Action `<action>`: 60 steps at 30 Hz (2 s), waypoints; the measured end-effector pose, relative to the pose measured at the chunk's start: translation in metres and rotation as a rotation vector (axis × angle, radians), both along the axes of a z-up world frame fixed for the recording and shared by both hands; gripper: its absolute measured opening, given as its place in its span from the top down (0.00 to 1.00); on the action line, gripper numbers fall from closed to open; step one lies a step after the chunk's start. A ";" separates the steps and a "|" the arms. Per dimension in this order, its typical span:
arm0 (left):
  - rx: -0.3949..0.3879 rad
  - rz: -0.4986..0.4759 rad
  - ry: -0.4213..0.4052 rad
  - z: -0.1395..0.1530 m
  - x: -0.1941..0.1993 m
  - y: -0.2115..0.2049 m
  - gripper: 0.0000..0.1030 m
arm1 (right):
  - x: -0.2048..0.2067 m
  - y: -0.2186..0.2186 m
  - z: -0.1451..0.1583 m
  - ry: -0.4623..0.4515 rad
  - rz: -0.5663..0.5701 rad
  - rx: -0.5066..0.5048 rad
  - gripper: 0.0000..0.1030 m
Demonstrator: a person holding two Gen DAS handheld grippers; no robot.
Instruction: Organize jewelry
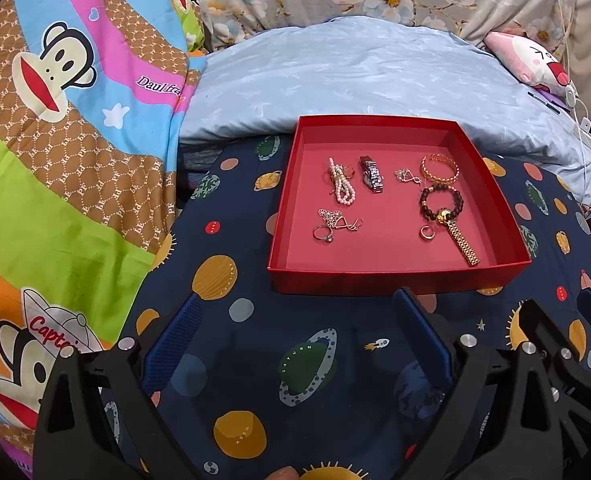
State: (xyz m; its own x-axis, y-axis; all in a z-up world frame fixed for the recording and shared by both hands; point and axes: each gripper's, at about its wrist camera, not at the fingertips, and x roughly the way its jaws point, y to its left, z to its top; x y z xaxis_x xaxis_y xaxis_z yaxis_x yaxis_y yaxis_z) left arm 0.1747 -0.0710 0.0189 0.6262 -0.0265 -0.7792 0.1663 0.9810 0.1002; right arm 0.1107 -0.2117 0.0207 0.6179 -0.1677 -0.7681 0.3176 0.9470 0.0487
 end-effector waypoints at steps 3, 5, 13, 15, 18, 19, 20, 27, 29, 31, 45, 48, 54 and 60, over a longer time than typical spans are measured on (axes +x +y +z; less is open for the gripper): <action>0.000 0.000 0.000 0.000 0.000 0.000 0.09 | 0.000 0.000 0.000 -0.001 0.000 0.001 0.31; -0.001 0.000 0.000 0.000 0.000 0.000 0.09 | 0.000 0.000 0.000 -0.001 0.000 0.002 0.31; 0.007 0.004 -0.006 0.002 -0.002 0.002 0.09 | -0.001 0.002 0.001 -0.002 -0.004 0.005 0.31; 0.013 0.004 -0.008 0.003 -0.003 0.002 0.09 | -0.001 0.002 0.000 -0.002 -0.004 0.007 0.31; 0.018 0.007 -0.008 0.003 -0.003 0.003 0.09 | -0.001 0.001 0.000 -0.002 -0.005 0.008 0.31; 0.018 0.009 -0.007 0.003 -0.003 0.003 0.09 | -0.002 0.002 0.000 -0.002 -0.006 0.008 0.31; 0.018 0.010 -0.006 0.002 -0.003 0.002 0.09 | -0.002 0.003 0.001 -0.002 -0.006 0.007 0.31; 0.020 0.010 -0.011 0.003 -0.004 0.000 0.09 | -0.002 0.002 0.000 -0.003 -0.005 0.008 0.31; 0.024 0.009 -0.014 0.004 -0.004 0.000 0.09 | -0.002 0.002 0.000 -0.003 -0.006 0.009 0.31; 0.022 0.009 -0.014 0.004 -0.004 0.000 0.09 | -0.002 0.001 0.000 -0.003 -0.005 0.008 0.31; -0.015 0.028 -0.019 0.007 -0.007 0.002 0.09 | -0.004 0.001 0.002 -0.006 -0.006 0.007 0.31; -0.039 0.045 -0.022 0.008 -0.008 0.006 0.09 | -0.005 0.003 0.003 -0.006 -0.002 0.008 0.31; -0.034 0.036 -0.019 0.007 -0.007 0.005 0.09 | -0.004 0.004 0.002 -0.003 -0.001 0.002 0.30; -0.011 0.028 -0.033 0.006 -0.009 0.002 0.09 | -0.005 0.006 0.003 -0.002 -0.003 -0.008 0.30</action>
